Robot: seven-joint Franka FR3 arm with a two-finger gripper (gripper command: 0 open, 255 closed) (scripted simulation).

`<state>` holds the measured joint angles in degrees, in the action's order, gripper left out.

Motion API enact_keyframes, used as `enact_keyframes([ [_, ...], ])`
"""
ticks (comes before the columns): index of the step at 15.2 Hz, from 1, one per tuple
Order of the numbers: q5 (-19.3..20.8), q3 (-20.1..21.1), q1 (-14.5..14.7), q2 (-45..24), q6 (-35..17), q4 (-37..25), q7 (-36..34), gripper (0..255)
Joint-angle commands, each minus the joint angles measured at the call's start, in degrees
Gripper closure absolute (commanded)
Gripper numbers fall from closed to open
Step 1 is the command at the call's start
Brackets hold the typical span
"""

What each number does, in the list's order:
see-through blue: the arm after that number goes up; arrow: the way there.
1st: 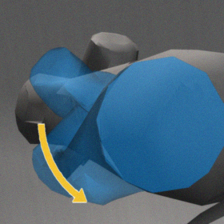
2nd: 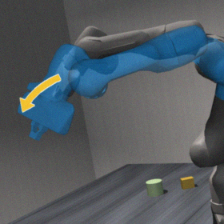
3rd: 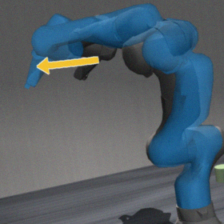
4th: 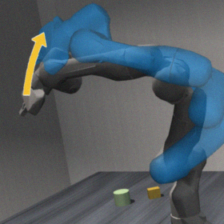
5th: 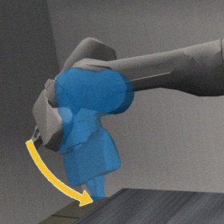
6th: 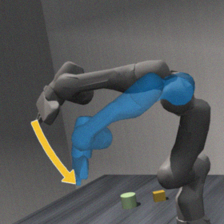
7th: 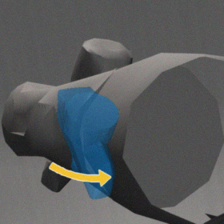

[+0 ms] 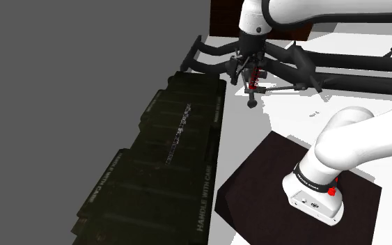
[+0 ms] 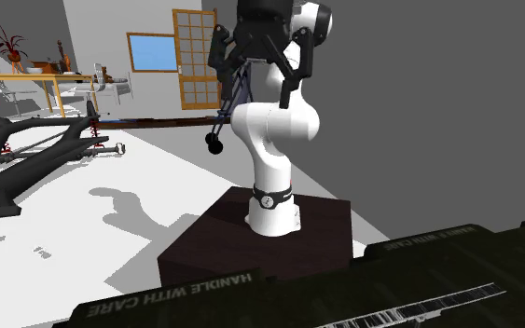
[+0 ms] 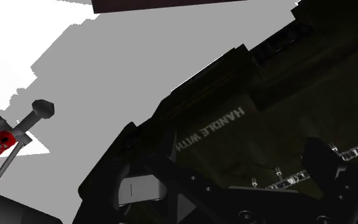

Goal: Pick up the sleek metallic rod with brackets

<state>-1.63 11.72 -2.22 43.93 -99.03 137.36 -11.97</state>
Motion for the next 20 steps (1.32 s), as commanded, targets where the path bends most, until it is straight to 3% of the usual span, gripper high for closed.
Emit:
enact_keyframes([
  [1, -2.1, 3.3, -0.5, -1.1, -1.7, 0.9, -6.7, 0],
  [7, -6.7, 12.8, -3.3, -8.4, -8.5, 1.0, -25.0, 0],
  [12, -7.8, 20.8, -7.0, -17.6, -14.6, -1.9, -40.7, 0],
  [16, -5.4, 27.1, -10.7, -27.0, -19.3, -5.8, -54.2, 0],
  [20, 1.0, 32.5, -14.1, -38.4, -23.2, -11.2, -69.4, 0],
])
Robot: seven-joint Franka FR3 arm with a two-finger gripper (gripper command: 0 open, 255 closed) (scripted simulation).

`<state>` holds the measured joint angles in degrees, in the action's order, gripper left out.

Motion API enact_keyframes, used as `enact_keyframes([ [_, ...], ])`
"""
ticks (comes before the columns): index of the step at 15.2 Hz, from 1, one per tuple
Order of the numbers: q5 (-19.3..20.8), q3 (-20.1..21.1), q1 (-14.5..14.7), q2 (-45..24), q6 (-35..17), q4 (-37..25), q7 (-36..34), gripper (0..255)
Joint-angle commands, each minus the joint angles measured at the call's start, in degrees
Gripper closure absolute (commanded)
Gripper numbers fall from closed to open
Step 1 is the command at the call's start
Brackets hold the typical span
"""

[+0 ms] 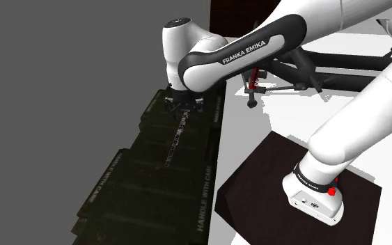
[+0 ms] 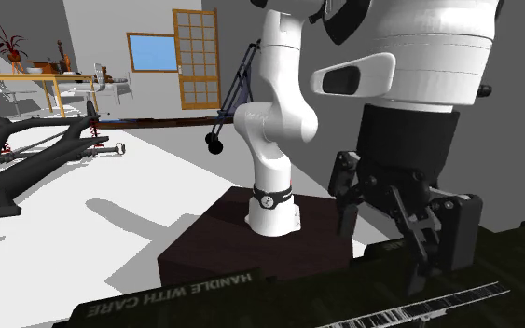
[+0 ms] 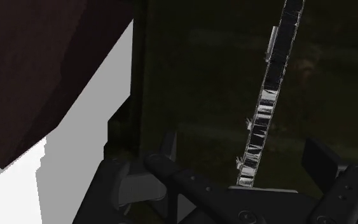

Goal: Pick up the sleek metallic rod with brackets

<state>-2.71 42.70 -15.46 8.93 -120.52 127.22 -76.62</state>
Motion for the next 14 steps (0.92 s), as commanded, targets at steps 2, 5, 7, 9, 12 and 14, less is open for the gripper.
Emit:
enact_keyframes([
  [2, 5.5, 2.5, -1.1, -8.0, -2.7, -3.3, -10.7, 0],
  [5, 6.9, 2.4, -0.8, -9.6, -4.9, -2.1, -11.8, 0],
  [7, 7.9, 2.4, -0.7, -10.6, -6.3, -1.4, -12.6, 0],
  [9, 9.0, 2.3, -0.6, -11.8, -7.7, -0.7, -13.4, 0],
  [12, 9.4, 2.3, -0.6, -12.1, -8.1, -0.5, -13.7, 255],
  [14, 9.3, 2.3, -0.5, -12.1, -8.1, -0.5, -13.7, 255],
])
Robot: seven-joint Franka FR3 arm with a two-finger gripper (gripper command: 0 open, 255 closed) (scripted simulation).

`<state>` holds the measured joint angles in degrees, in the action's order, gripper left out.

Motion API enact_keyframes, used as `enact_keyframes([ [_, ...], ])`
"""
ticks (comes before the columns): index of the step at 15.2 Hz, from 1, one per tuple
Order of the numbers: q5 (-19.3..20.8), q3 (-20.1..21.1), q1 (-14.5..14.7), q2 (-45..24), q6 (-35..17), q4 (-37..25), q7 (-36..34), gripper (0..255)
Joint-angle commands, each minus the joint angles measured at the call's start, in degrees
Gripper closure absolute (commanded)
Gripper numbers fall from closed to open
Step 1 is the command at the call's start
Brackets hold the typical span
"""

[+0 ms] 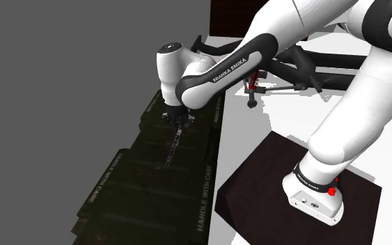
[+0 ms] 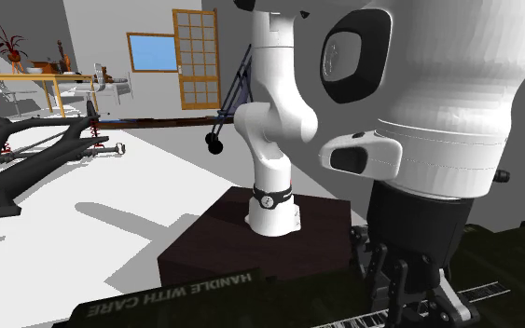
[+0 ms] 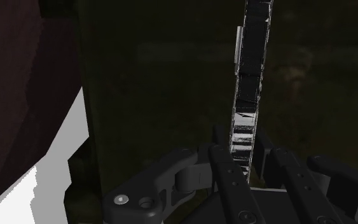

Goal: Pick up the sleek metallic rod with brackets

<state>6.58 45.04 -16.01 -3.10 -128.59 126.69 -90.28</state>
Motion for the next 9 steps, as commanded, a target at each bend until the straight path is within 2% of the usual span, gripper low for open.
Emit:
enact_keyframes([
  [1, 0.0, 0.0, 0.0, 0.0, 0.0, 0.0, 0.0, 255],
  [7, 0.1, 0.0, 0.0, -0.1, 0.0, 0.0, 0.0, 255],
  [9, -1.1, 0.1, -0.2, 1.1, 1.4, -0.7, 0.8, 255],
])
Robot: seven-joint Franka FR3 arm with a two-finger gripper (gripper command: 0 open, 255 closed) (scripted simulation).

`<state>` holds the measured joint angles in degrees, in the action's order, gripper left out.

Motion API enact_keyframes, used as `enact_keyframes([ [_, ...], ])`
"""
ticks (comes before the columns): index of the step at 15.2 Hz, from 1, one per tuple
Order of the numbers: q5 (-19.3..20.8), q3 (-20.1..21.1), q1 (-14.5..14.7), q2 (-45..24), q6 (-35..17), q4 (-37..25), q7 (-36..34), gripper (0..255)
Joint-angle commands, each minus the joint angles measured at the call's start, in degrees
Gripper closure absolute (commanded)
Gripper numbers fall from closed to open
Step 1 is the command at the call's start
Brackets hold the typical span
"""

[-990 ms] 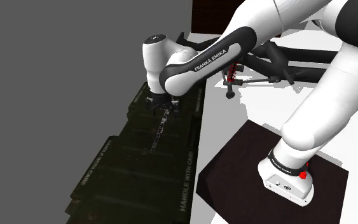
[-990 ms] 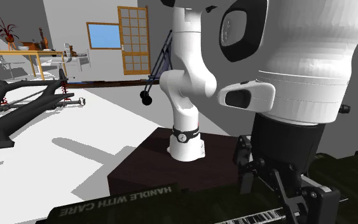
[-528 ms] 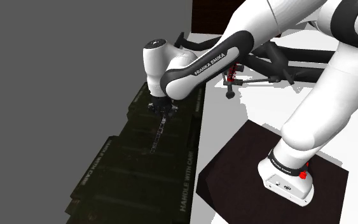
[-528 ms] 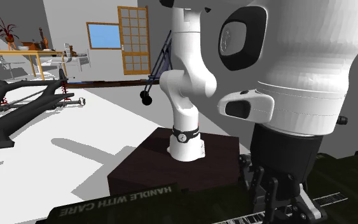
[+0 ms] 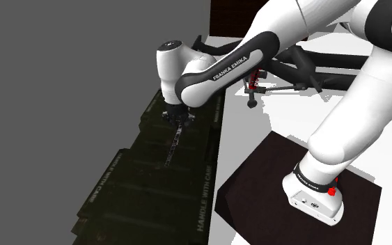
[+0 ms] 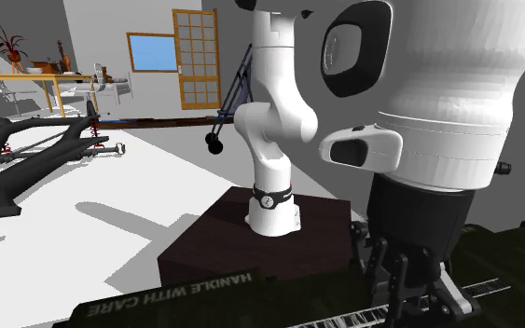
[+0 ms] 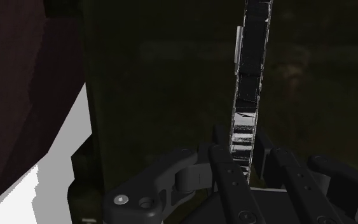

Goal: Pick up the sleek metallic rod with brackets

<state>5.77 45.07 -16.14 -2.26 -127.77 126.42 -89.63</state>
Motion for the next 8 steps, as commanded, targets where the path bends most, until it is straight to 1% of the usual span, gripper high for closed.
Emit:
enact_keyframes([
  [1, -0.8, 0.0, -0.1, 0.8, 1.3, -0.7, 0.6, 255],
  [8, -4.0, -0.2, -0.3, 4.3, 6.4, -3.5, 3.1, 255],
])
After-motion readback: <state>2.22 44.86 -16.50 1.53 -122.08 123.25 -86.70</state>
